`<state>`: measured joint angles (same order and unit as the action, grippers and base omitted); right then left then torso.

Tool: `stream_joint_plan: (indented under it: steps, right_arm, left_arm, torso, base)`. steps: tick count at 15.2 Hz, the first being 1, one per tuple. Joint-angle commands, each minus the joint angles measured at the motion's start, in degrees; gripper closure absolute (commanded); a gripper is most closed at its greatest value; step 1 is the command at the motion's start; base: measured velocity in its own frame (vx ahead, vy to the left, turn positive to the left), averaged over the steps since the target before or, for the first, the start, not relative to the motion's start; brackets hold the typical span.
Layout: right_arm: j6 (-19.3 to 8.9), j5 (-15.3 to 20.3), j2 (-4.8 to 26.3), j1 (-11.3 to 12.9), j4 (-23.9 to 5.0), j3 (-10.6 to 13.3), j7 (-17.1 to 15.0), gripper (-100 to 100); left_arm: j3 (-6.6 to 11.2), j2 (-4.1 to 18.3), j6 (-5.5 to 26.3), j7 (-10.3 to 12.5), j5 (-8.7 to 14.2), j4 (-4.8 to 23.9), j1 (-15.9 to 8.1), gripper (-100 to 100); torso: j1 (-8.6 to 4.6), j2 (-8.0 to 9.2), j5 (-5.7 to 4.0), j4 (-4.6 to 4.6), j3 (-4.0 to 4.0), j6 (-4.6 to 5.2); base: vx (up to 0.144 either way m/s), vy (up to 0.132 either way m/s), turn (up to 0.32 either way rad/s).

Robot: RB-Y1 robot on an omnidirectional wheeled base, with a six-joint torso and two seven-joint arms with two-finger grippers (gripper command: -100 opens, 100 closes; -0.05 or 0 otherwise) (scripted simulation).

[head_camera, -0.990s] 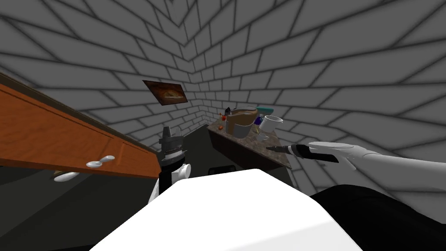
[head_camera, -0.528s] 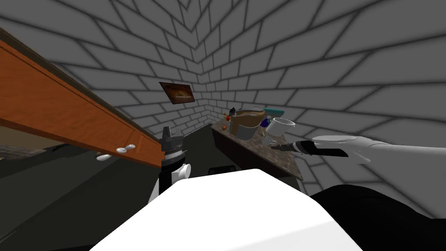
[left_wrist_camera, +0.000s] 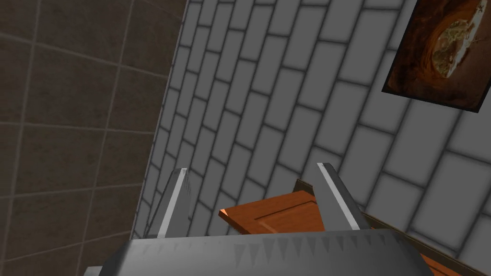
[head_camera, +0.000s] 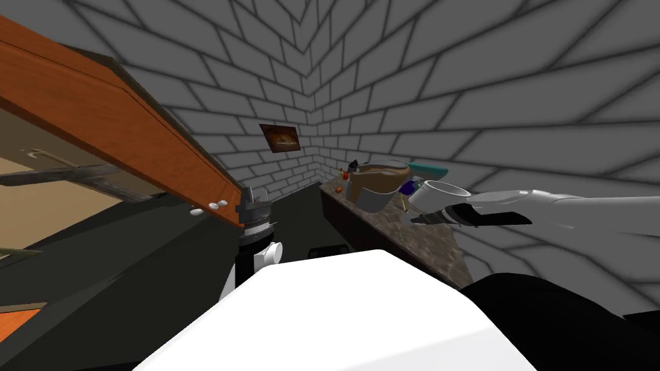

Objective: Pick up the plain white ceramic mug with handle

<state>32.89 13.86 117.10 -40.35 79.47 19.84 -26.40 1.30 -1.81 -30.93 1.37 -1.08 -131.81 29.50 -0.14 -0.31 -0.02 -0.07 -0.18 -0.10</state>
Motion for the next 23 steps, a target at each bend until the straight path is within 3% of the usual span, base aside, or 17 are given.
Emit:
stream_joint_plan:
  steps: [1, 4, 7, 8, 11, 15, 16, 17, 21, 23]
  right_arm:
    - [0.7, -0.1, 1.8, -0.3, -0.1, 1.4, -0.7, -100]
    - [2.3, 0.6, 4.1, -2.8, 0.6, 3.9, -2.2, -100]
    - [2.8, 0.8, 4.4, -3.6, 0.9, 4.6, -2.5, -100]
    - [3.5, 1.0, 4.8, -4.9, 1.5, 5.8, -3.1, -100]
    - [3.2, 1.4, 4.4, -5.2, 1.4, 5.0, -3.2, -100]
    - [1.3, 2.5, 0.0, -5.7, 0.4, 5.9, -1.4, -100]
    - [1.9, 3.1, 0.7, -6.5, 0.4, 4.4, -2.5, -100]
    - [1.7, 3.2, 0.4, -6.6, 0.4, 4.4, -2.4, 100]
    - [1.7, 3.1, 0.4, -6.5, 0.4, 4.4, -2.4, 100]
    - [2.6, 1.7, 3.0, -5.3, 1.1, 5.5, -2.6, 100]
  left_arm:
    - [0.00, 0.0, 0.0, 0.0, 0.0, 0.0, 0.0, 0]
    - [0.00, 0.0, 0.0, 0.0, 0.0, 0.0, 0.0, 0]
    - [0.01, 0.0, 0.0, 0.0, 0.0, 0.0, 0.0, 0]
    - [0.01, 0.0, 0.0, 0.0, 0.0, 0.0, 0.0, 0]
    - [0.01, 0.0, 0.0, 0.0, 0.0, 0.0, 0.0, 0]
    - [0.00, 0.0, 0.0, 0.0, 0.0, 0.0, 0.0, 0]
    - [0.00, 0.0, 0.0, 0.0, 0.0, 0.0, 0.0, 0]
    - [0.01, 0.0, 0.0, 0.0, 0.0, 0.0, 0.0, 0]
    - [0.01, 0.0, 0.0, 0.0, 0.0, 0.0, 0.0, 0]
    - [0.01, 0.0, 0.0, 0.0, 0.0, 0.0, 0.0, 0]
  torso:
    - [0.00, 0.00, 0.00, 0.00, 0.00, 0.00]
    - [-0.03, -0.04, -0.02, -0.01, -0.02, 0.04]
    - [-0.08, -0.03, -0.04, 0.00, -0.02, 0.09]
    - [-0.05, 0.00, -0.03, 0.01, 0.00, 0.11]
    - [-0.04, 0.05, -0.02, 0.02, 0.03, 0.13]
    - [0.18, 0.08, 0.01, 0.03, 0.05, 0.14]
    - [0.20, 0.08, 0.01, 0.03, 0.05, 0.14]
    - [0.19, 0.09, 0.03, 0.04, 0.06, 0.13]
    - [0.18, 0.16, 0.01, 0.03, 0.09, 0.10]
    - [0.18, 0.19, 0.06, 0.04, 0.11, 0.11]
  base:
    - [0.035, -0.040, 0.357]
    - [0.040, -0.048, 0.328]
    - [0.036, -0.048, 0.167]
    - [0.028, -0.046, 0.188]
    - [0.020, -0.037, 0.090]
    - [0.028, 0.015, 0.075]
    - [0.018, 0.009, 0.019]
    - [0.006, 0.003, -0.001]
    - [0.001, -0.001, -0.003]
    - [-0.024, -0.008, -0.081]
